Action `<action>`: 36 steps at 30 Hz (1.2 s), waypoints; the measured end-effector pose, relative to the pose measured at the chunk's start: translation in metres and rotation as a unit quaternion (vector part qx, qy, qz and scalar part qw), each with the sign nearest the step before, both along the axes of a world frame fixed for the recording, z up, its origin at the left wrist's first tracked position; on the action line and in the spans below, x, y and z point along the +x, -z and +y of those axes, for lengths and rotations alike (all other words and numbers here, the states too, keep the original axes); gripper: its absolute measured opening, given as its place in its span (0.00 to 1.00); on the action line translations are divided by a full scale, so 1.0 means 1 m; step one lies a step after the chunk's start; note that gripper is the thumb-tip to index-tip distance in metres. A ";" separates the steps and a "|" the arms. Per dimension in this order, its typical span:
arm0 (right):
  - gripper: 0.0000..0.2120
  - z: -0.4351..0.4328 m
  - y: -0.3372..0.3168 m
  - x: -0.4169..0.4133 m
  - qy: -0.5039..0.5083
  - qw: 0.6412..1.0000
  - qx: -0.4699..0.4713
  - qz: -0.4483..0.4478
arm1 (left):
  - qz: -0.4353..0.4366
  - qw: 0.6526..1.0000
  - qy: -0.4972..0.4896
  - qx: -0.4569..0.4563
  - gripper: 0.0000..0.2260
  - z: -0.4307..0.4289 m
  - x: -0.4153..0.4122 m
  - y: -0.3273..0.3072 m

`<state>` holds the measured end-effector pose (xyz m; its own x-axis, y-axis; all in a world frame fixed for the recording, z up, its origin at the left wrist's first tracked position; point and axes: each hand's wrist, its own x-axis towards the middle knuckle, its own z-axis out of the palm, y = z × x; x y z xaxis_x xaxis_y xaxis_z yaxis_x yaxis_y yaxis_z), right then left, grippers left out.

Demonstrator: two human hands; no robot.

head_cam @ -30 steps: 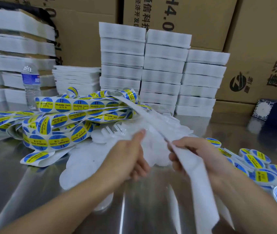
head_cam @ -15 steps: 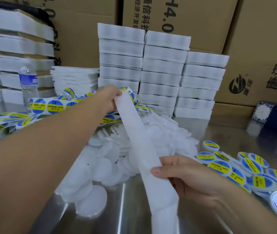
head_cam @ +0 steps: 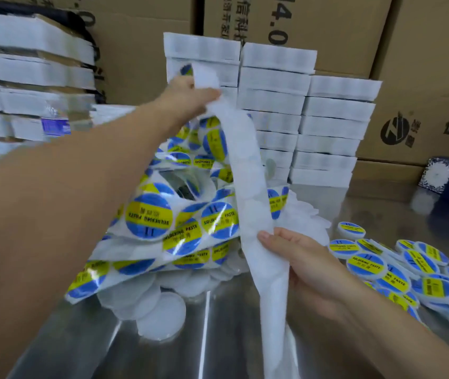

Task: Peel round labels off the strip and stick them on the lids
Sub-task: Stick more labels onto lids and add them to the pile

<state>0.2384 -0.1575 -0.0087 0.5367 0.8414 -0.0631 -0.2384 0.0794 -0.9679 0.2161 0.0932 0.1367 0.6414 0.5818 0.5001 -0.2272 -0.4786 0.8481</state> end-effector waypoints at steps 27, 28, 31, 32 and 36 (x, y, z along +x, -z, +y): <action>0.09 0.004 -0.015 0.004 -0.017 0.942 0.187 0.278 | 0.211 0.628 -0.306 0.684 0.31 0.047 -0.060 0.054; 0.09 0.003 -0.015 0.004 -0.031 0.941 0.187 0.281 | 0.272 0.630 -0.294 0.666 0.32 0.054 -0.055 0.055; 0.13 -0.002 -0.016 0.007 -0.074 0.923 0.187 0.328 | 0.425 0.616 -0.224 0.625 0.37 0.060 -0.039 0.089; 0.15 -0.003 -0.016 0.008 -0.079 0.916 0.184 0.348 | 0.425 0.655 -0.202 0.591 0.37 0.057 -0.036 0.096; 0.18 -0.005 -0.022 0.010 -0.071 0.960 0.121 0.241 | 0.380 0.763 -0.185 0.489 0.28 0.036 -0.034 0.096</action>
